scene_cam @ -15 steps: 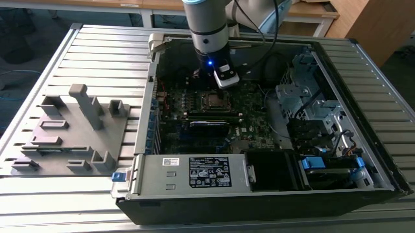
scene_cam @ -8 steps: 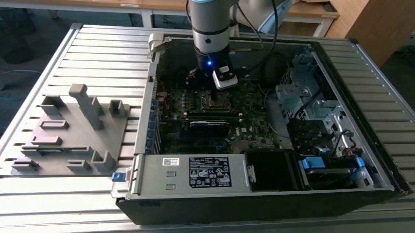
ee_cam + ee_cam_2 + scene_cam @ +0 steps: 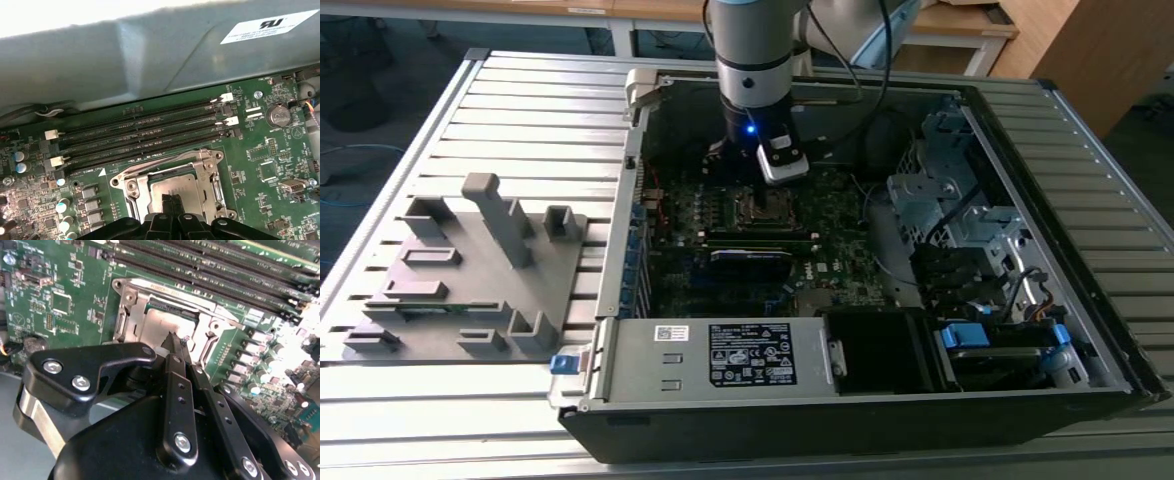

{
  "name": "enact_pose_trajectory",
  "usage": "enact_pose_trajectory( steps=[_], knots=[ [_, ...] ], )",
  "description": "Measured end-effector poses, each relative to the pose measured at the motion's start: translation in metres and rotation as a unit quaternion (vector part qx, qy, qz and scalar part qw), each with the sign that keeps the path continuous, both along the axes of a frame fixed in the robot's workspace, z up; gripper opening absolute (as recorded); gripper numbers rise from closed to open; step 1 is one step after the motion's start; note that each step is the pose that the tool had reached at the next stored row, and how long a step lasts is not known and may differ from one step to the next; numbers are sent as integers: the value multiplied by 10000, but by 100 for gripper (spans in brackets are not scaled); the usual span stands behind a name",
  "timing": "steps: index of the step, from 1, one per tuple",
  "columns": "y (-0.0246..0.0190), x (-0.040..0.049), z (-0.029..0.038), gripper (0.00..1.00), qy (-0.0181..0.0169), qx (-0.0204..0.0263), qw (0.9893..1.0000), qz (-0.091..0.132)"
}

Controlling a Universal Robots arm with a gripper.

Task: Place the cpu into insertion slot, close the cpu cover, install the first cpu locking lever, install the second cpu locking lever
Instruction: 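Install the first cpu locking lever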

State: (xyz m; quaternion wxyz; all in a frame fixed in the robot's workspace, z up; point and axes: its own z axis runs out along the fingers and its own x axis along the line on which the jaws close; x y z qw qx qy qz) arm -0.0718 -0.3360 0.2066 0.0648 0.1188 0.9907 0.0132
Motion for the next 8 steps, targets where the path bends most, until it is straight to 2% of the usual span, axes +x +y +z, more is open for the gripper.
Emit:
enact_pose_trajectory(
  steps=[5,8],
  knots=[
    [0,0,114,10,0,0,10000,0],
    [0,0,118,10,0,1,10000,0]
  ],
)
